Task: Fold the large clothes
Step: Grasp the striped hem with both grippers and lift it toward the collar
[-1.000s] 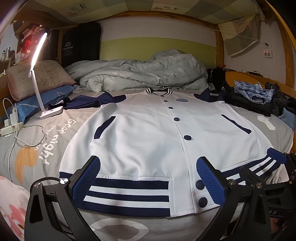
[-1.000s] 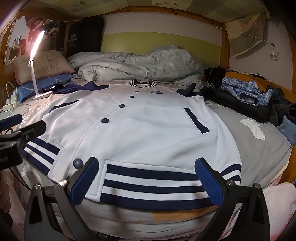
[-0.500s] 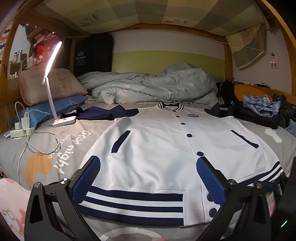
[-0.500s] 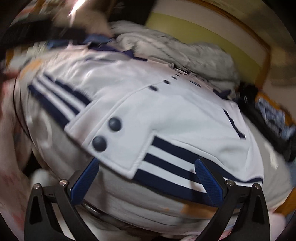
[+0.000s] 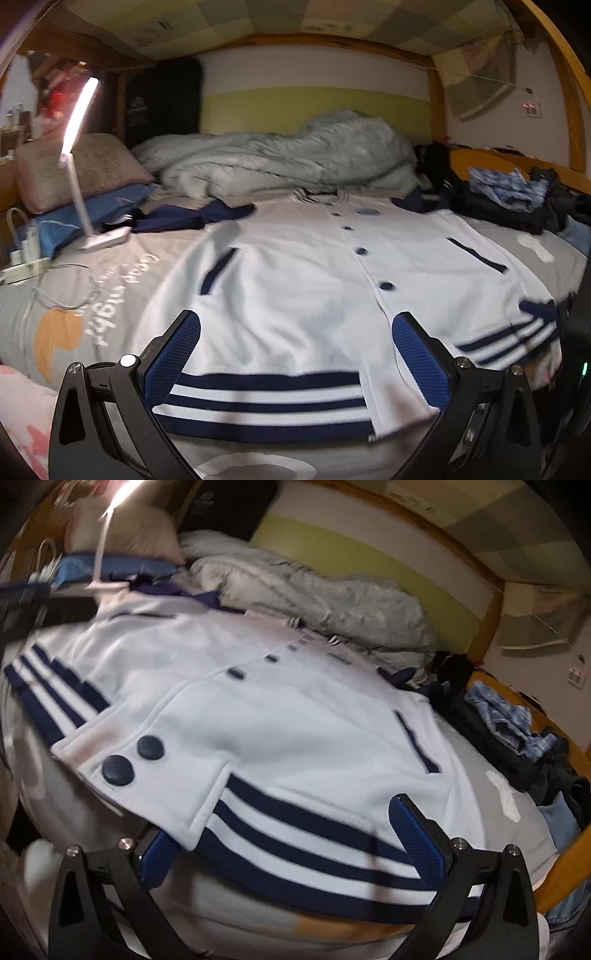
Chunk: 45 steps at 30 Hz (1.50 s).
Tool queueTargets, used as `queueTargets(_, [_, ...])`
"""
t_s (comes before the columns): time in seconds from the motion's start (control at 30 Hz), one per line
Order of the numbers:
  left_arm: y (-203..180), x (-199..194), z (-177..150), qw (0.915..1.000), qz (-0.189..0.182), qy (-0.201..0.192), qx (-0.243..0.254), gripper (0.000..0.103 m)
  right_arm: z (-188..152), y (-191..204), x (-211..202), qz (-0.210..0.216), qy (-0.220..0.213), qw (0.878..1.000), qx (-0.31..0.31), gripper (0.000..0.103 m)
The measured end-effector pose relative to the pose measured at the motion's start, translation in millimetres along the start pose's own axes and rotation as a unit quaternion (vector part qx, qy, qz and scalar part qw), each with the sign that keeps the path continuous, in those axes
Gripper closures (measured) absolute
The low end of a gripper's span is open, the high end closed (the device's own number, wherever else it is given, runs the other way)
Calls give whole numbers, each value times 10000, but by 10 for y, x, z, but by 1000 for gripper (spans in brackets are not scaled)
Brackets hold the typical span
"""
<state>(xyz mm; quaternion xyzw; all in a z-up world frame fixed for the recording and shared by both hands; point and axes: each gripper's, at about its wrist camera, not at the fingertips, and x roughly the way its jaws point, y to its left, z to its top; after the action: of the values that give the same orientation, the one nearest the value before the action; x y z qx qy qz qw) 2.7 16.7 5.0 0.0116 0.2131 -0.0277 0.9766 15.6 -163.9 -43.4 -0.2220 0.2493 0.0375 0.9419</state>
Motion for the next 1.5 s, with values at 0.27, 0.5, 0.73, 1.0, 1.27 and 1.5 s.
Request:
queueTargets(0.27, [-254, 110, -96, 9955, -524, 468, 628, 0, 276, -550, 84, -86, 0, 9967, 810, 0])
queueTargets(0.5, [-463, 322, -272, 9833, -453, 1246, 1246, 0, 428, -619, 88, 81, -21, 9976, 684, 0])
queueTargets(0.73, [-438, 370, -432, 9768, -197, 1493, 1524, 0, 57, -258, 69, 589, 345, 9972, -295, 0])
queueTargets(1.0, [-350, 426, -441, 9775, -130, 1585, 1389, 0, -169, 19, 166, 525, 638, 9918, -977, 0])
queueTargets(1.27, [-308, 579, -561, 9689, 413, 1953, 1463, 0, -117, -462, 212, -337, 572, 9978, -67, 0])
queueTargets(1.5, [406, 588, -332, 9728, 1771, 1476, 216, 1, -92, -367, 36, -1577, -118, 9862, -485, 3])
